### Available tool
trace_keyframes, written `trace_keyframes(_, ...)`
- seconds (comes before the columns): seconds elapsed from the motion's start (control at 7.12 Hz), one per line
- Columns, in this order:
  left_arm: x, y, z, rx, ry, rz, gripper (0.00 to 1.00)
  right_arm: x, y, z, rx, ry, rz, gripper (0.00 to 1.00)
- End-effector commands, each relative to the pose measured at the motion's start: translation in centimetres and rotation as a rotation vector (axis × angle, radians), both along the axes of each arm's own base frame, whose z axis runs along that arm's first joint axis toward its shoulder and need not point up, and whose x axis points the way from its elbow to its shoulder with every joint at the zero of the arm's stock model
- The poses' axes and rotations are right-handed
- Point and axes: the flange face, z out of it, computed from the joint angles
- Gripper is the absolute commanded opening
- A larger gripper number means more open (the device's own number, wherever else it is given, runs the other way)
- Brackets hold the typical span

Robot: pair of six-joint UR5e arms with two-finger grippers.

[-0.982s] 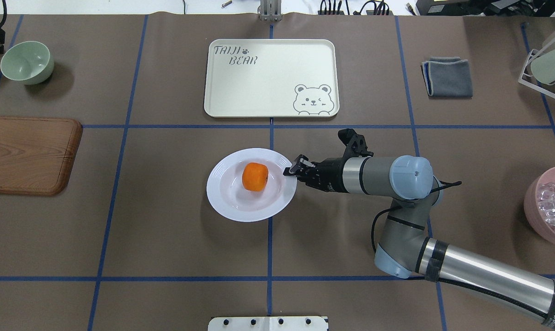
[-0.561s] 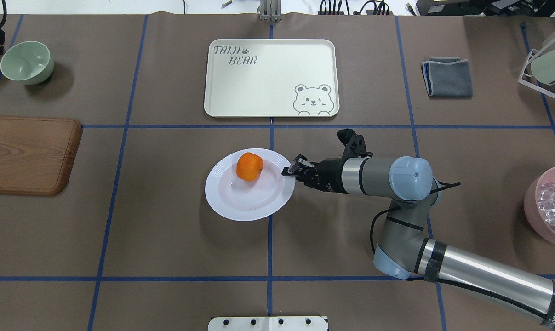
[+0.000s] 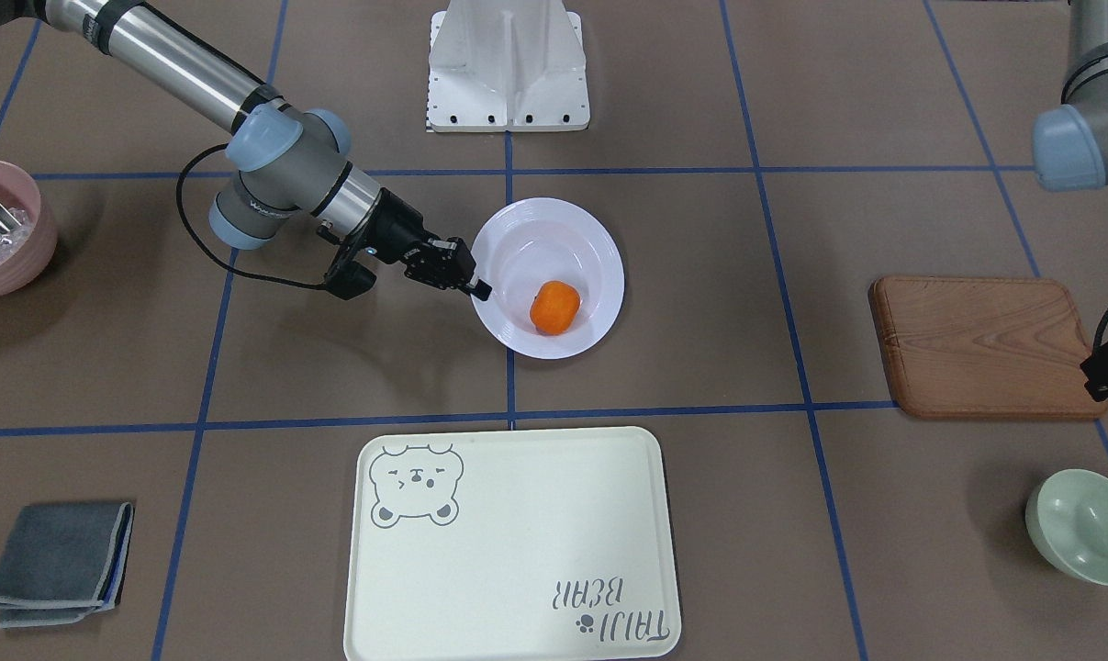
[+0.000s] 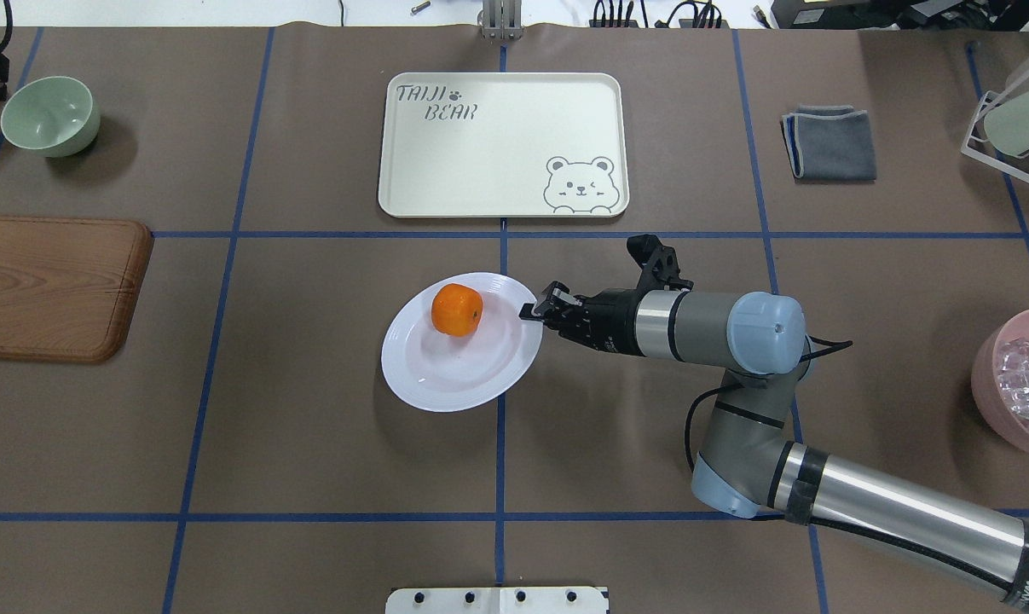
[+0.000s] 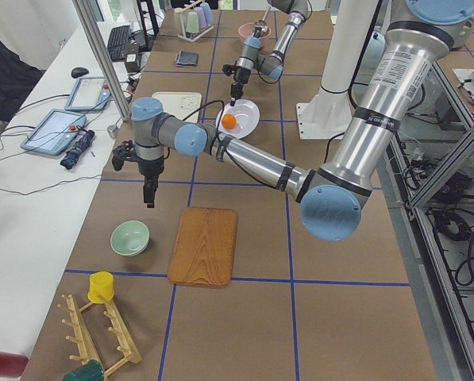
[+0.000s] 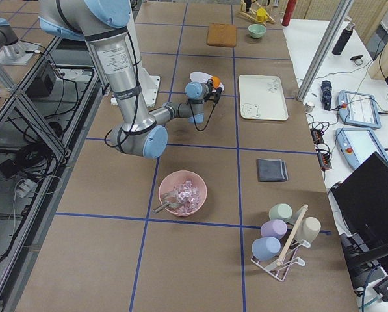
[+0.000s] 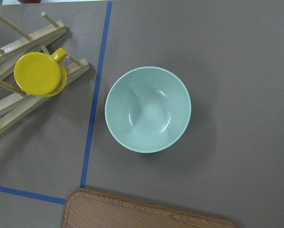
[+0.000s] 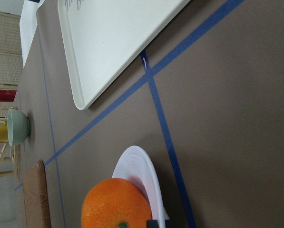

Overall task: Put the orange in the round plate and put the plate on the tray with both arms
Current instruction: 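Grip the white plate rim with the right gripper and lift it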

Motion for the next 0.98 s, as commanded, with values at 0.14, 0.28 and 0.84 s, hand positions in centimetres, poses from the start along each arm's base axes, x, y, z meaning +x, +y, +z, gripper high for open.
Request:
trace_keyframes(0.14, 0.1, 0.0, 0.0, 0.0, 0.0, 0.001, 0.99, 0.1, -0.1, -0.4, 0.008, -0.019, 0.019, 0.0)
trace_keyframes(0.28, 0.1, 0.0, 0.1, -0.001, 0.0, 0.001, 0.99, 0.5, 0.1, -0.7, 0.022, -0.048, 0.023, 0.0)
trace_keyframes(0.84, 0.3, 0.0, 0.1, 0.001, 0.0, 0.004, 0.99, 1.1, 0.0, -1.2, 0.038, -0.091, 0.058, 0.0)
